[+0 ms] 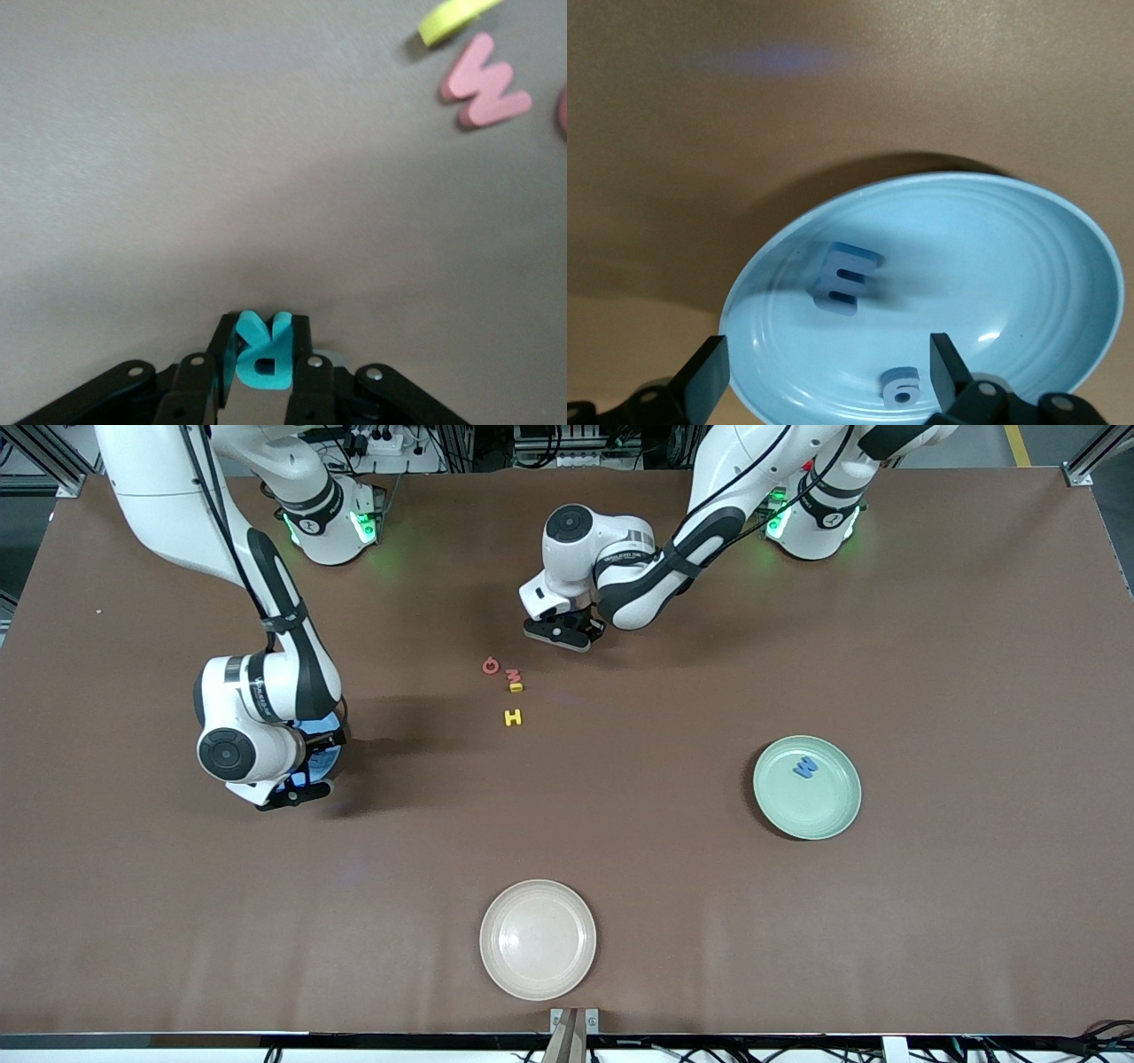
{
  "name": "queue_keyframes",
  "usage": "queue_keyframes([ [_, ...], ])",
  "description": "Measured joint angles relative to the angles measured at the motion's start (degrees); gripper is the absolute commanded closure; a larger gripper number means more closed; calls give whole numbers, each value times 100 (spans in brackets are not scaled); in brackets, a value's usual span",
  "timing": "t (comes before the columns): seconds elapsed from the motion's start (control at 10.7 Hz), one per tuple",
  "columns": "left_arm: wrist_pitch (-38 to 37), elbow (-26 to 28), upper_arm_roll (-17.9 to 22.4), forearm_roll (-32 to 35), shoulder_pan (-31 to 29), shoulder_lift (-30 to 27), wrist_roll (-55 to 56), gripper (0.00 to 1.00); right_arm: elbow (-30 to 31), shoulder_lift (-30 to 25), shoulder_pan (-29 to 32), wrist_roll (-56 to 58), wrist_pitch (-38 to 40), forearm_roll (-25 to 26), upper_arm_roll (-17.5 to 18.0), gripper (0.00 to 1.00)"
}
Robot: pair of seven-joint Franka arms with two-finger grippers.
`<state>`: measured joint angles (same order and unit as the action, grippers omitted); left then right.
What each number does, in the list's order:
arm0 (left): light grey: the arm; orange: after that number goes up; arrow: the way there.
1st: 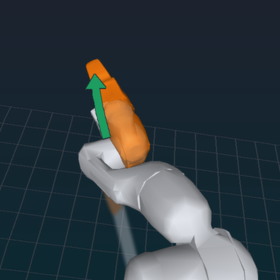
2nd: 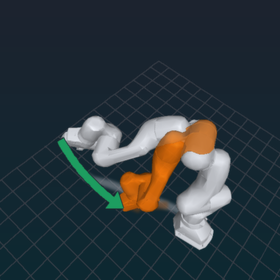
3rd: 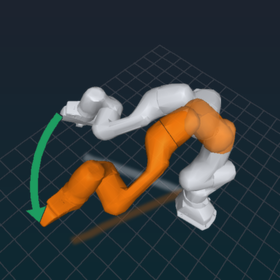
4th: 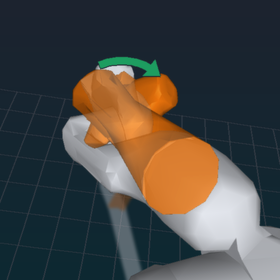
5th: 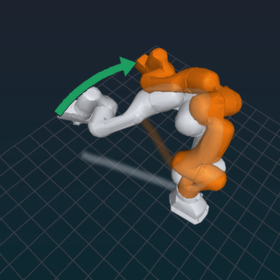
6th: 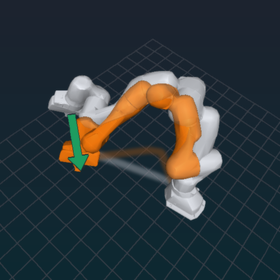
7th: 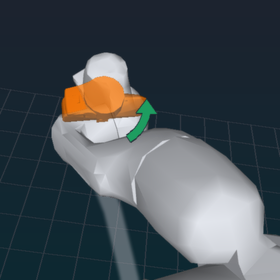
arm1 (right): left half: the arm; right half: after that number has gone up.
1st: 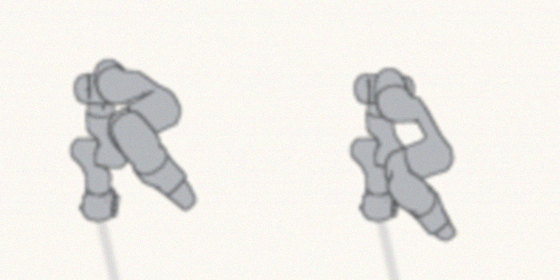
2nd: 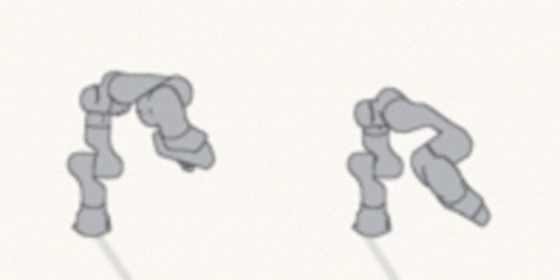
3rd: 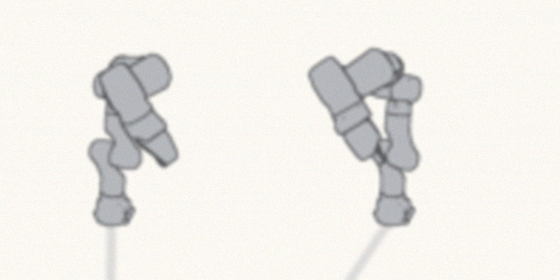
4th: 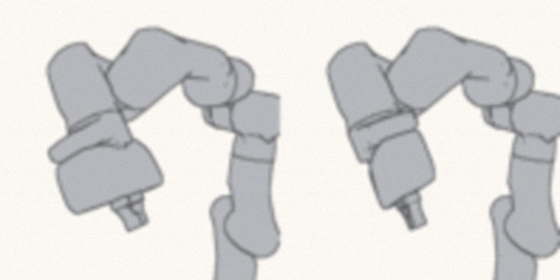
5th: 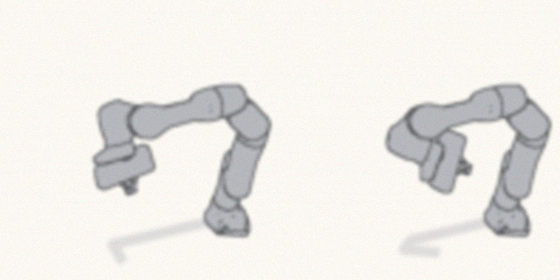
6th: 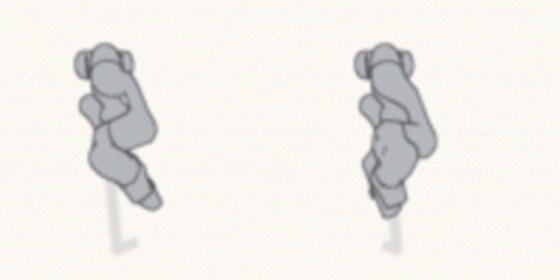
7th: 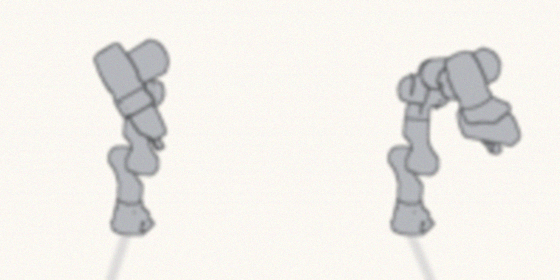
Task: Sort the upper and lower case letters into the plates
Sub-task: 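Carry the teal R to the green plate while the right gripper rises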
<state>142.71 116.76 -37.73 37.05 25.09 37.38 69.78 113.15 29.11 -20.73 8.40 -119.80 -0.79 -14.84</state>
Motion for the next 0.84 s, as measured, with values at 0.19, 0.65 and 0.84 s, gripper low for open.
queue_keyframes([
  [0.19, -245, 68, -21, -1, -258, -434, 41, 100, 0, 0, -1, 0, 0, 0, 0, 0],
  [0.65, -1315, 192, -363, -1137, -1513, -1975, -941, 100, 1, 2, -4, 0, -2, 0, 2, 0],
  [0.84, -1433, 218, -364, -1941, -2337, -2482, -2265, 100, 2, 4, -4, -1, -4, 0, 1, 0],
])
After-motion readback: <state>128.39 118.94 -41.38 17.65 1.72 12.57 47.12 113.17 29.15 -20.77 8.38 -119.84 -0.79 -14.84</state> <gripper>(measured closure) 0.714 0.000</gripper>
